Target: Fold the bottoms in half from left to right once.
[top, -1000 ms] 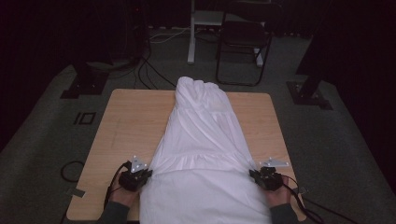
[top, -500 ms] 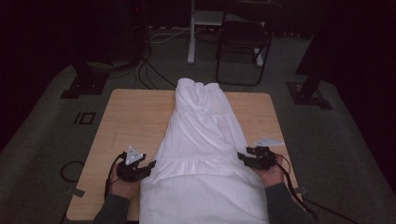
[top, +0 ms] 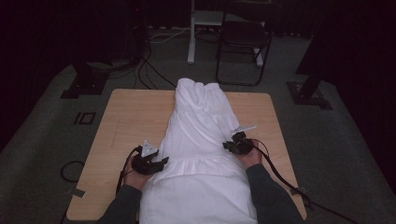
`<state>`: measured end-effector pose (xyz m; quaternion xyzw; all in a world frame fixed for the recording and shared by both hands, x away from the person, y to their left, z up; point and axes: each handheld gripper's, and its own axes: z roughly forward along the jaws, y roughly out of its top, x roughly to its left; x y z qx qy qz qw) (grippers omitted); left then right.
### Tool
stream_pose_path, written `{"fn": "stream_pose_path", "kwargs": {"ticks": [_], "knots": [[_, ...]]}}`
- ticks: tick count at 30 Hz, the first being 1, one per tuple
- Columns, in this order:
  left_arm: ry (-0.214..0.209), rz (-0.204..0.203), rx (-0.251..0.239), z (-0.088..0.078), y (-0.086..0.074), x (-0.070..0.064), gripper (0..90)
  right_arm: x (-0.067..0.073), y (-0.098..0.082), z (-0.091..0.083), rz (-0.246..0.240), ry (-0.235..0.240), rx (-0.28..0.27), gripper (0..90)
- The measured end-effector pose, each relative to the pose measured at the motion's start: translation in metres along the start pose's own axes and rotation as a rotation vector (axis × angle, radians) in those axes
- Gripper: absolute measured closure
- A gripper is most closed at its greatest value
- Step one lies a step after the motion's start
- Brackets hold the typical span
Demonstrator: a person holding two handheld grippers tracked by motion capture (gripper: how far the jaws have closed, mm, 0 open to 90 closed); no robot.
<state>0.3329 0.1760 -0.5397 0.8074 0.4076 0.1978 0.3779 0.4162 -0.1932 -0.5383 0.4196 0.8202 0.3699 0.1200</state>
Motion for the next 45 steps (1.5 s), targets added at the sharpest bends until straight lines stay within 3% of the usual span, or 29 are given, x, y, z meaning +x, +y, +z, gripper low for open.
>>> {"fn": "stream_pose_path", "kwargs": {"ticks": [4, 6, 8, 10, 13, 17, 21, 24, 25, 26, 30, 33, 37, 41, 45], "knots": [[-0.020, 0.020, 0.031, 0.008, -0.004, -0.009, 43.7, 0.004, 0.004, -0.042, -0.028, -0.071, -0.150, 88.0], [-0.048, 0.023, 0.038, 0.010, -0.008, -0.014, 43.7, 0.000, 0.001, -0.067, -0.004, -0.125, -0.238, 88.0], [-0.078, 0.034, 0.042, 0.013, -0.010, -0.020, 43.7, -0.008, -0.007, -0.078, 0.029, -0.186, -0.263, 87.8], [-0.074, 0.066, 0.047, 0.014, -0.011, -0.027, 43.5, -0.019, -0.016, -0.069, 0.042, -0.228, -0.202, 87.6], [-0.068, 0.077, 0.044, 0.011, -0.005, -0.030, 43.5, -0.034, -0.033, -0.041, 0.087, -0.248, -0.095, 87.0], [-0.026, 0.073, -0.007, 0.005, 0.016, -0.023, 41.9, -0.040, -0.044, -0.021, 0.116, -0.279, -0.049, 86.6], [0.037, 0.052, -0.028, 0.019, 0.044, -0.011, 40.8, -0.038, -0.043, -0.021, 0.107, -0.289, -0.042, 85.8], [0.079, 0.029, 0.018, 0.049, 0.059, -0.003, 39.9, -0.039, -0.044, -0.021, 0.115, -0.285, -0.047, 85.3], [0.079, 0.029, 0.018, 0.049, 0.059, -0.003, 40.0, -0.039, -0.044, -0.021, 0.119, -0.282, -0.050, 85.2], [0.106, 0.009, 0.051, 0.068, 0.062, 0.002, 40.3, -0.039, -0.045, -0.021, 0.122, -0.277, -0.053, 85.2], [0.115, -0.019, 0.085, 0.086, 0.057, 0.002, 40.7, -0.041, -0.046, -0.022, 0.138, -0.263, -0.060, 84.7], [0.105, -0.032, 0.070, 0.086, 0.052, 0.003, 43.7, -0.041, -0.046, -0.022, 0.141, -0.256, -0.060, 84.6], [0.094, -0.081, 0.023, 0.078, 0.037, 0.002, 44.0, -0.038, -0.051, -0.025, 0.157, -0.216, -0.073, 83.4], [0.106, -0.074, 0.022, 0.068, 0.029, -0.003, 44.1, -0.028, -0.061, -0.031, 0.143, -0.200, -0.078, 83.1], [0.112, -0.066, 0.020, 0.050, 0.013, -0.014, 44.1, -0.009, -0.080, -0.048, 0.128, -0.148, -0.054, 83.1]]}}
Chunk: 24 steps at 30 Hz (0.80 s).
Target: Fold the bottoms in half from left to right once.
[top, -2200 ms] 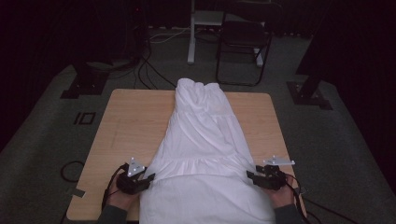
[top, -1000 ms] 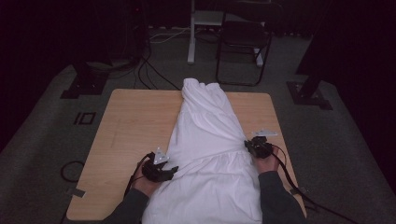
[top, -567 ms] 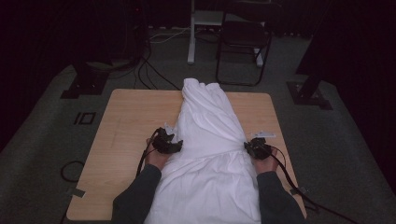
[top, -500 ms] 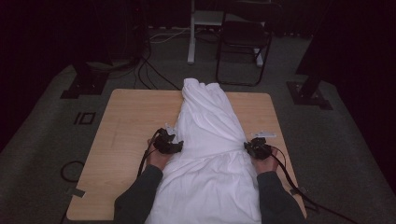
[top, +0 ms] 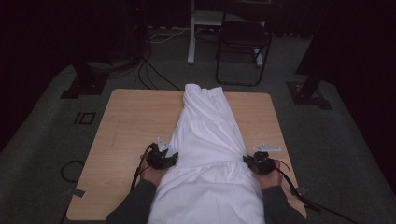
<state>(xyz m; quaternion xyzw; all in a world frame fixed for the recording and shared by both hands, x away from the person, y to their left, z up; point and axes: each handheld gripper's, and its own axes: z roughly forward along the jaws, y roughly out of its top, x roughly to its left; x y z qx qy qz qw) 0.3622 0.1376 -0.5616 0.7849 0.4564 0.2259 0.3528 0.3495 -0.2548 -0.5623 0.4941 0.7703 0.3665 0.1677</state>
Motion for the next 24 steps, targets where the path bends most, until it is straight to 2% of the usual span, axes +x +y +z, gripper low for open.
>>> {"fn": "stream_pose_path", "kwargs": {"ticks": [1, 2, 3, 6, 7, 8, 9, 10, 11, 12, 13, 14, 15, 17, 18, 19, 24], "knots": [[-0.002, 0.006, 0.007, -0.014, -0.012, -0.005, 44.2, 0.004, -0.007, -0.007, -0.008, 0.011, 0.004, 83.0], [-0.002, 0.006, 0.007, -0.014, -0.012, -0.005, 44.3, 0.004, -0.007, -0.007, -0.008, 0.011, 0.004, 83.0], [-0.014, 0.011, 0.012, -0.027, -0.023, -0.010, 44.3, 0.010, -0.019, -0.018, -0.008, 0.034, 0.012, 83.6], [-0.022, 0.029, 0.006, -0.037, -0.032, -0.014, 44.2, 0.017, -0.029, -0.027, -0.007, 0.052, 0.019, 84.9], [-0.022, 0.044, 0.008, -0.045, -0.039, -0.016, 44.2, 0.023, -0.035, -0.034, -0.007, 0.062, 0.033, 83.4], [-0.022, 0.044, 0.008, -0.045, -0.039, -0.016, 44.2, 0.025, -0.036, -0.036, -0.009, 0.067, 0.039, 79.6], [-0.025, 0.048, 0.012, -0.046, -0.040, -0.016, 44.2, 0.026, -0.035, -0.037, -0.017, 0.072, 0.032, 71.3], [-0.025, 0.048, 0.012, -0.046, -0.040, -0.016, 44.2, 0.026, -0.035, -0.037, -0.017, 0.072, 0.032, 71.3], [-0.029, 0.050, 0.021, -0.046, -0.038, -0.016, 44.2, 0.025, -0.027, -0.040, -0.016, 0.076, -0.012, 56.9], [-0.029, 0.050, 0.021, -0.046, -0.038, -0.016, 44.2, 0.023, -0.022, -0.041, -0.014, 0.078, -0.025, 54.2], [-0.029, 0.063, 0.024, -0.045, -0.037, -0.015, 44.2, 0.021, -0.011, -0.040, -0.014, 0.078, -0.046, 52.5], [-0.029, 0.063, 0.024, -0.045, -0.037, -0.015, 44.2, 0.021, -0.011, -0.040, -0.014, 0.078, -0.046, 52.5], [-0.032, 0.063, 0.023, -0.045, -0.037, -0.015, 44.2, 0.018, 0.009, -0.036, -0.039, 0.083, -0.071, 52.5], [-0.034, 0.062, 0.020, -0.045, -0.037, -0.014, 44.1, 0.015, 0.031, -0.023, -0.061, 0.101, -0.077, 56.0], [-0.034, 0.062, 0.020, -0.045, -0.037, -0.014, 44.1, 0.015, 0.031, -0.023, -0.061, 0.101, -0.077, 56.0], [-0.031, 0.064, 0.016, -0.045, -0.038, -0.015, 44.2, 0.013, 0.050, -0.004, -0.067, 0.115, -0.064, 57.9], [-0.029, 0.062, 0.011, -0.045, -0.038, -0.016, 44.2, 0.010, 0.084, 0.045, -0.081, 0.107, -0.021, 53.2]]}}
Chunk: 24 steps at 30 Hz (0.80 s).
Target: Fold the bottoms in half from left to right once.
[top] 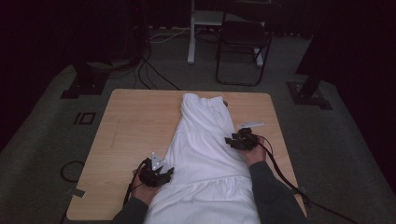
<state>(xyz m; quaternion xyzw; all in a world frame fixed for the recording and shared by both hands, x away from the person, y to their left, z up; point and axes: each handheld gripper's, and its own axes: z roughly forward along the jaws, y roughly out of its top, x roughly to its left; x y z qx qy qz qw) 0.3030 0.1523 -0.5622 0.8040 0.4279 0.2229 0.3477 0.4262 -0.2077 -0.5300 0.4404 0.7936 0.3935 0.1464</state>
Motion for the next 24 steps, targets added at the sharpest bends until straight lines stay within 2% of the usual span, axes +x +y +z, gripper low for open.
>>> {"fn": "stream_pose_path", "kwargs": {"ticks": [3, 4, 5, 6, 7, 8, 9, 10, 11, 13, 14, 16, 18, 19, 20, 21, 22, 23, 24], "knots": [[0.000, 0.000, -0.001, 0.000, 0.000, 0.000, 44.1, -0.003, 0.013, 0.025, 0.018, 0.022, 0.021, 50.8], [0.000, 0.000, -0.001, 0.000, 0.000, 0.000, 44.1, -0.003, 0.013, 0.025, 0.018, 0.022, 0.021, 50.8], [0.005, 0.002, -0.004, 0.000, -0.001, -0.001, 44.2, -0.004, 0.017, 0.037, 0.030, 0.012, 0.052, 55.4], [0.005, 0.002, -0.004, 0.000, -0.001, -0.001, 44.2, -0.004, 0.017, 0.037, 0.030, 0.012, 0.052, 55.4], [0.008, 0.004, -0.005, 0.000, -0.001, -0.001, 44.2, -0.006, 0.018, 0.043, 0.002, 0.012, 0.089, 79.8], [0.009, 0.005, -0.005, 0.000, -0.001, -0.001, 44.2, -0.006, 0.018, 0.043, 0.002, 0.012, 0.089, 79.8], [0.010, 0.009, -0.004, -0.001, -0.001, -0.002, 44.2, -0.005, 0.021, 0.033, -0.015, -0.066, 0.038, 87.5], [0.010, 0.009, -0.004, -0.001, -0.001, -0.002, 44.2, -0.007, 0.023, 0.022, 0.003, -0.089, -0.010, 88.0], [0.010, 0.008, -0.005, -0.001, -0.001, -0.002, 44.2, -0.009, 0.026, 0.010, 0.008, -0.132, -0.051, 88.3], [0.008, 0.014, -0.002, -0.001, -0.001, -0.003, 44.2, -0.015, 0.029, -0.010, -0.014, -0.243, -0.088, 88.3], [0.004, 0.016, -0.001, -0.002, -0.001, -0.004, 44.2, -0.020, 0.028, -0.016, -0.003, -0.259, -0.086, 88.2], [0.002, 0.020, -0.002, -0.001, -0.001, -0.005, 44.2, -0.029, 0.020, -0.015, 0.034, -0.249, -0.060, 87.8], [0.000, 0.030, 0.005, -0.002, 0.000, -0.006, 44.2, -0.032, 0.009, -0.005, 0.041, -0.242, -0.028, 87.5], [0.000, 0.030, 0.005, -0.002, 0.000, -0.006, 44.2, -0.032, 0.009, -0.005, 0.041, -0.242, -0.028, 87.5], [-0.009, 0.027, 0.017, -0.002, 0.001, -0.005, 44.1, -0.033, 0.003, 0.001, 0.050, -0.225, -0.016, 87.4], [-0.013, 0.042, 0.051, -0.003, 0.007, -0.003, 44.0, -0.033, -0.006, 0.012, 0.056, -0.209, 0.011, 87.1], [-0.005, 0.054, 0.056, -0.004, 0.012, -0.003, 43.9, -0.033, -0.009, 0.016, 0.063, -0.203, 0.022, 87.0], [-0.007, 0.056, 0.035, -0.006, 0.019, -0.001, 43.6, -0.033, -0.011, 0.018, 0.064, -0.203, 0.031, 86.9], [-0.007, 0.056, 0.035, -0.006, 0.019, -0.001, 43.6, -0.033, -0.012, 0.019, 0.062, -0.204, 0.035, 86.9]]}}
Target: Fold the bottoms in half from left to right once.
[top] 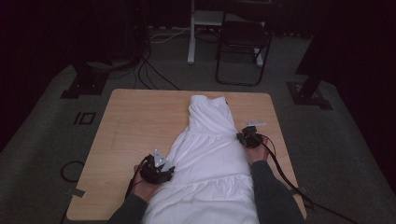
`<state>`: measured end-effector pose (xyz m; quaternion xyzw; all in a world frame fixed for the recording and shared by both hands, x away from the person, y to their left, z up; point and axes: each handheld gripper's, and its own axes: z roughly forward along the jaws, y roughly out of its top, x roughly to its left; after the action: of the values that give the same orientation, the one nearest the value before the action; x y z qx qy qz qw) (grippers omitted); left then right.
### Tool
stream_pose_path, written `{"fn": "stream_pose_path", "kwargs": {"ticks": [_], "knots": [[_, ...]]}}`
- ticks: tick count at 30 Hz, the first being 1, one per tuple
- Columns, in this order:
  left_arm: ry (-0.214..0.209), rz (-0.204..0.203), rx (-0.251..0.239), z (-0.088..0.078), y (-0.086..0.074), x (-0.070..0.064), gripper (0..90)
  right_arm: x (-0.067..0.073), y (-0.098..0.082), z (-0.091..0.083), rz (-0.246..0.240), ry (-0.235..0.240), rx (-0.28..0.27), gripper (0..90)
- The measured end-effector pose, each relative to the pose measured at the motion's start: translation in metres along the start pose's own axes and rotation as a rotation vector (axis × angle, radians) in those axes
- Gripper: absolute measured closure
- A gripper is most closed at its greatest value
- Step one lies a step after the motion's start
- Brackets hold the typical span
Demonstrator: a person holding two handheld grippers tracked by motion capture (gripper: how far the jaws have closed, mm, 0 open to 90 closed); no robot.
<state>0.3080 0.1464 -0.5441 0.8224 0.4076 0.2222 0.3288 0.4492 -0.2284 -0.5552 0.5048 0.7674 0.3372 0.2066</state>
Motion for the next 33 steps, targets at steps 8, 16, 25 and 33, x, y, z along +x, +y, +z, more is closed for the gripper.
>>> {"fn": "stream_pose_path", "kwargs": {"ticks": [8, 16, 25, 33], "knots": [[-0.008, 0.047, -0.087, 0.026, 0.082, 0.015, 65.9, 0.000, -0.001, 0.001, 0.020, 0.000, -0.006, 85.8], [-0.069, 0.005, 0.017, 0.093, 0.077, 0.012, 70.8, 0.001, -0.005, -0.001, 0.018, 0.005, -0.023, 86.0], [-0.038, 0.043, 0.008, 0.054, 0.038, -0.005, 71.5, 0.021, -0.029, -0.025, -0.036, 0.050, -0.007, 85.3], [-0.074, 0.017, -0.029, 0.020, 0.000, -0.024, 71.3, 0.037, -0.067, -0.062, -0.054, 0.154, 0.012, 84.9]]}}
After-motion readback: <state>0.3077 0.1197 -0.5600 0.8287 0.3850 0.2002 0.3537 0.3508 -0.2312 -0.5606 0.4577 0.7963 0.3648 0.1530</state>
